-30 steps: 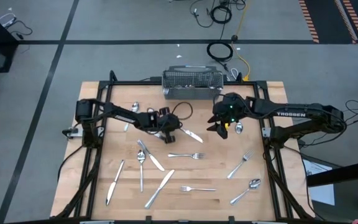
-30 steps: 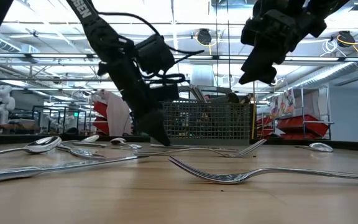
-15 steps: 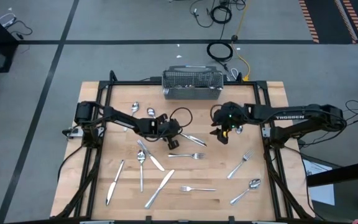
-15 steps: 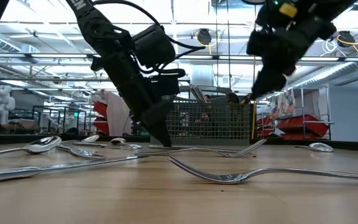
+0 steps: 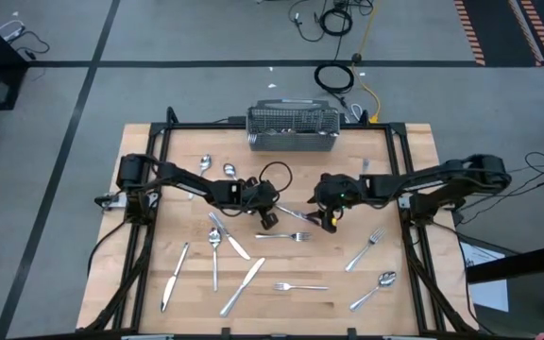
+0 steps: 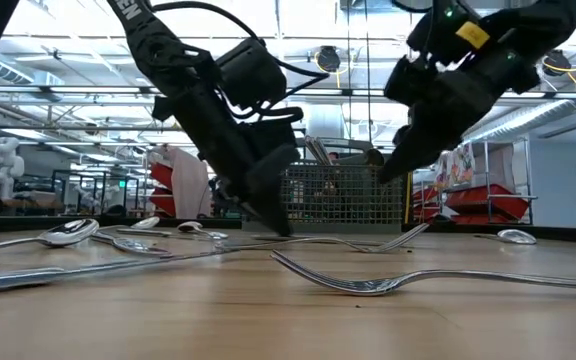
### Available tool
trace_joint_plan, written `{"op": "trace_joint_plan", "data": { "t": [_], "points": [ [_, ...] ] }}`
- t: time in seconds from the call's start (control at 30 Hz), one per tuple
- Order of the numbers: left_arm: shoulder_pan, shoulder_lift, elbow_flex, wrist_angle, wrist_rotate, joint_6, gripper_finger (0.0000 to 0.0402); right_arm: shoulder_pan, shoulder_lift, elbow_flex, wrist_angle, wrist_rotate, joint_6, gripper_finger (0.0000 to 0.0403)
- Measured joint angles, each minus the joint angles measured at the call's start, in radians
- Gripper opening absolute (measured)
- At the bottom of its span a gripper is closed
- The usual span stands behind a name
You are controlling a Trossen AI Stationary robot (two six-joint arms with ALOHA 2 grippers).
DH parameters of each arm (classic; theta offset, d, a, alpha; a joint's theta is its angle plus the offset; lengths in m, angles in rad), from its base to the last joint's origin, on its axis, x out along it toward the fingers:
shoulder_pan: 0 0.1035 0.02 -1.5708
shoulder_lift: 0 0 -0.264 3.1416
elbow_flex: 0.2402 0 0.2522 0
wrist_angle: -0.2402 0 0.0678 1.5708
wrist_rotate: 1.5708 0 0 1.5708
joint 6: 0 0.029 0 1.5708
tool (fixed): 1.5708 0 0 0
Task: Sort silverware
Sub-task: Put the silver table knife into the silverware organizer
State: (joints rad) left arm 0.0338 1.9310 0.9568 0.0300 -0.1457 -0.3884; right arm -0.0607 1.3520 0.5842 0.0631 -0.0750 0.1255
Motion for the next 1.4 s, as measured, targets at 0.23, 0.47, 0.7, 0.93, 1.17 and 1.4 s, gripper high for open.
{"op": "trace_joint_plan", "data": {
  "t": [0.23,0.47,0.7,0.93,1.17,1.4],
  "points": [
    [0.000,0.014,-0.001,0.022,-0.001,-0.027,0.0000,-0.009,0.132,0.000,0.149,0.000,-0.041,0.0201],
    [0.000,0.018,-0.003,0.052,-0.023,-0.078,0.0000,-0.009,0.271,0.002,0.259,0.002,-0.003,0.0201],
    [0.000,0.019,-0.003,0.064,-0.042,-0.128,0.0000,0.005,0.377,0.046,0.306,0.076,-0.022,0.0201],
    [0.000,0.019,-0.002,0.067,-0.050,-0.129,0.0000,0.024,0.523,0.155,0.263,0.103,-0.025,0.0200],
    [0.001,0.019,-0.002,0.068,-0.064,-0.129,0.0000,0.065,0.541,0.205,0.079,0.272,0.039,0.0061],
    [-0.002,0.016,-0.001,0.065,-0.061,-0.122,0.0000,0.069,0.541,0.200,0.083,0.275,0.115,0.0017]
  ]
}}
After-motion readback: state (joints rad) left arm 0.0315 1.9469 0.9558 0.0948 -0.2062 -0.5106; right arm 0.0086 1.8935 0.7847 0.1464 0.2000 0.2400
